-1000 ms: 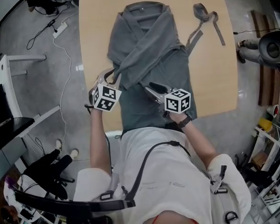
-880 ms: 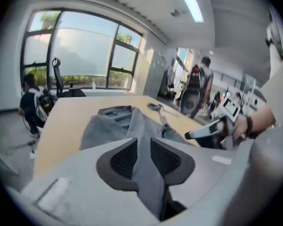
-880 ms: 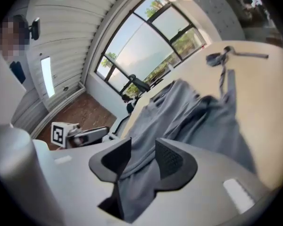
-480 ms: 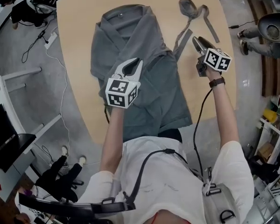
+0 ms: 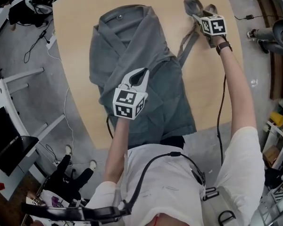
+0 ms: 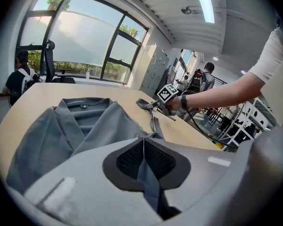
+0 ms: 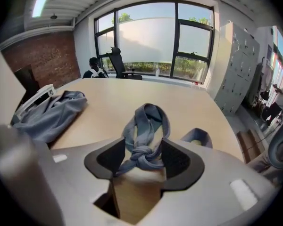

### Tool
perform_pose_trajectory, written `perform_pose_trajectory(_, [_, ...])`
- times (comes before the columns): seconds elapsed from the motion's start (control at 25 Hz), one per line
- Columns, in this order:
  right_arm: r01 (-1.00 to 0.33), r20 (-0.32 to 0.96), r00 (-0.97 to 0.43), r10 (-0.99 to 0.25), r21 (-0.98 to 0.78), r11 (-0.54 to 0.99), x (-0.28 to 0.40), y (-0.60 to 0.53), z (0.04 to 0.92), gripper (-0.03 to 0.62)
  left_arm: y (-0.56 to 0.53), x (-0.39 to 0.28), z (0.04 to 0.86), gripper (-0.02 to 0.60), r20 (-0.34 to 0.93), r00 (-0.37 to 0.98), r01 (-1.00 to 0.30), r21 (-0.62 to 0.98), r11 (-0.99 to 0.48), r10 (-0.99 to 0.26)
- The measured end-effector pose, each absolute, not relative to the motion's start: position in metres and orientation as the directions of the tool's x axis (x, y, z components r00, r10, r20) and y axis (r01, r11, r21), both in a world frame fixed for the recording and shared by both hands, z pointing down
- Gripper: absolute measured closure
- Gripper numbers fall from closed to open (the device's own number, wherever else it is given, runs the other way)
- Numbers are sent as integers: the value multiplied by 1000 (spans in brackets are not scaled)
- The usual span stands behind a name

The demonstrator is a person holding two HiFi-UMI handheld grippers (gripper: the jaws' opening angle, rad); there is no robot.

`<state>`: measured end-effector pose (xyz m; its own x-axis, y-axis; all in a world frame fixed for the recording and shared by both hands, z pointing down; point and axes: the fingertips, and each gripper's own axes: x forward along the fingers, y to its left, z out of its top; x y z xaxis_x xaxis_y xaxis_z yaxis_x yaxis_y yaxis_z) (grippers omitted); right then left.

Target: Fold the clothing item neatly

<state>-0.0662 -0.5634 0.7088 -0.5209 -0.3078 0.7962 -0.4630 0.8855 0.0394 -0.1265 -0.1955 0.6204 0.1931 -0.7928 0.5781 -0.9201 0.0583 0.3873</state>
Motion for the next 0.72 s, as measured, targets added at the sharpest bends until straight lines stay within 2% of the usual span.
perform_pose_trajectory(0.04, [-470,812,-492,-313,54,881,-68,-566,715,363,-192,-126,621,574,584,193,-921,386,60,-788])
perform_pose_trajectory(0.12, [-481,835,-447,-322,79,873,-69,-569,722,430,-187,-125,621,574,590,192,-924,378,58,-784])
perform_pose_trajectory(0.28, [-495,831,-456,-319,61,867,-62,-553,706,455,-171,-123,618,573,599,189,-927,369,59,-778])
perform_pose_trajectory(0.56, [-373,644,-701,-307,36,927,-71,-487,563,459,-144,-129,596,572,581,187,-922,382,62,-792])
perform_pose_trajectory(0.72, [-254,503,-829,-245,52,966,-90,-424,469,459,-126,-139,583,572,566,190,-928,371,41,-802])
